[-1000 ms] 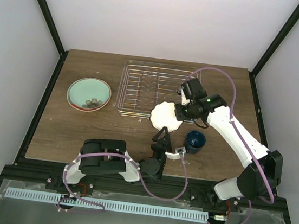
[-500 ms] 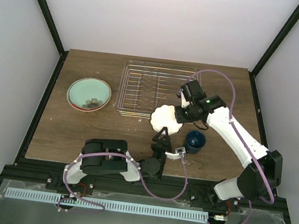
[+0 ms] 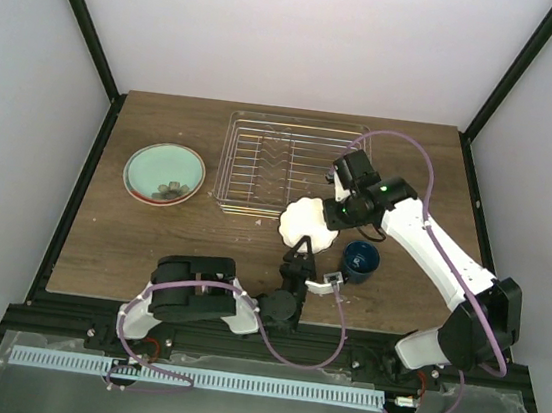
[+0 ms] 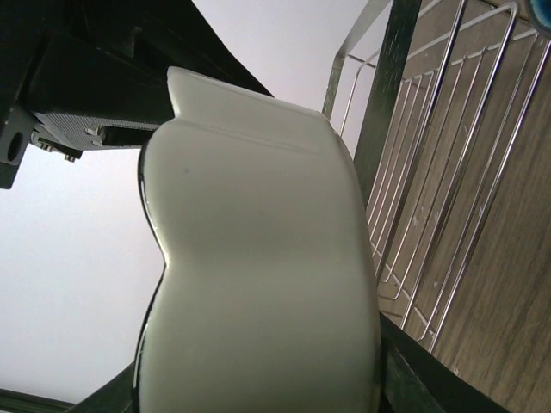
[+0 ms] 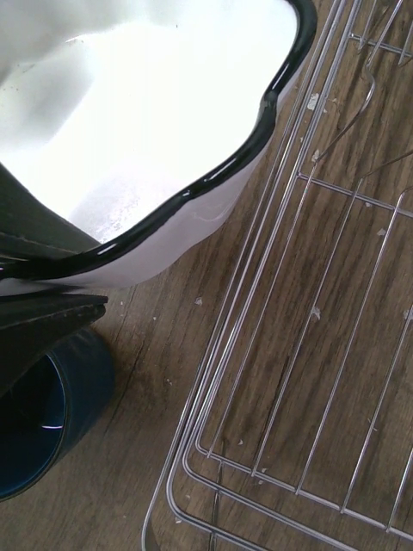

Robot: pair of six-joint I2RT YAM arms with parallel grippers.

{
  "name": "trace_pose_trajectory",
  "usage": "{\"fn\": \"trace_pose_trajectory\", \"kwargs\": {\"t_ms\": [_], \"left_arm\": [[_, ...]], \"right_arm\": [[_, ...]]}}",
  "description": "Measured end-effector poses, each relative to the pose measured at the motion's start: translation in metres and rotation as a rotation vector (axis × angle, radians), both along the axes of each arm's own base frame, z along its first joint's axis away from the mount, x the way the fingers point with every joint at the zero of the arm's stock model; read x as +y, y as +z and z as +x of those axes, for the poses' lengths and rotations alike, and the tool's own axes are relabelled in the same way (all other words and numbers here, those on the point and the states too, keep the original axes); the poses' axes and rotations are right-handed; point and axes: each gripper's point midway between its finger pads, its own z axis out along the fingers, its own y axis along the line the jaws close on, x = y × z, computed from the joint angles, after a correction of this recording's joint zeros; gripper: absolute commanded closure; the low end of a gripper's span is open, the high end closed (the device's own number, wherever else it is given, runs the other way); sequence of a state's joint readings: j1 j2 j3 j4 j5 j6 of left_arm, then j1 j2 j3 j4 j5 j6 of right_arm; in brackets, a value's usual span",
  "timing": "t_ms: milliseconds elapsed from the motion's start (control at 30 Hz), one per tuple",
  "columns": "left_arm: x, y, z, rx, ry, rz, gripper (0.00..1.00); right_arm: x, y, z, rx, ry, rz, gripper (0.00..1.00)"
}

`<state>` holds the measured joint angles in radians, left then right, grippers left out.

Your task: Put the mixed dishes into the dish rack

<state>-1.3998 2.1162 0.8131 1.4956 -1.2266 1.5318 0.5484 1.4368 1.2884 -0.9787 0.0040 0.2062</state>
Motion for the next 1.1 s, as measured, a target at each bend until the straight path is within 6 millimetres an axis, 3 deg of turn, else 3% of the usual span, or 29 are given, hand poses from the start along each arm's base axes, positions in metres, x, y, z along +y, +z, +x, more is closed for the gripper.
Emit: {"fn": "trace_pose_trajectory", "kwargs": {"t_ms": [167,533,867,967,1100], "left_arm": [[0.000,0.000,0.000,-0.001,-0.001,0.003,0.71],[0.005,-0.003,0.001,0.006,0.007,-0.010,0.77],[0.014,0.002,0.011,0.009,0.042,-0.045,0.80],[0.015,0.007,0.011,0.008,0.044,-0.067,0.86],[0.018,0.016,0.013,0.005,0.048,-0.101,0.87]], "right_arm": [[0.000,0.000,0.000,-0.002,-0.001,-0.003,0.98],[0.001,0.006,0.004,-0.025,-0.016,0.019,0.75],[-0.001,0.022,0.004,-0.077,-0.028,0.046,0.58],[-0.002,0.032,0.003,-0.106,-0.033,0.064,0.57],[-0.002,0.049,0.000,-0.151,-0.031,0.104,0.56]]}}
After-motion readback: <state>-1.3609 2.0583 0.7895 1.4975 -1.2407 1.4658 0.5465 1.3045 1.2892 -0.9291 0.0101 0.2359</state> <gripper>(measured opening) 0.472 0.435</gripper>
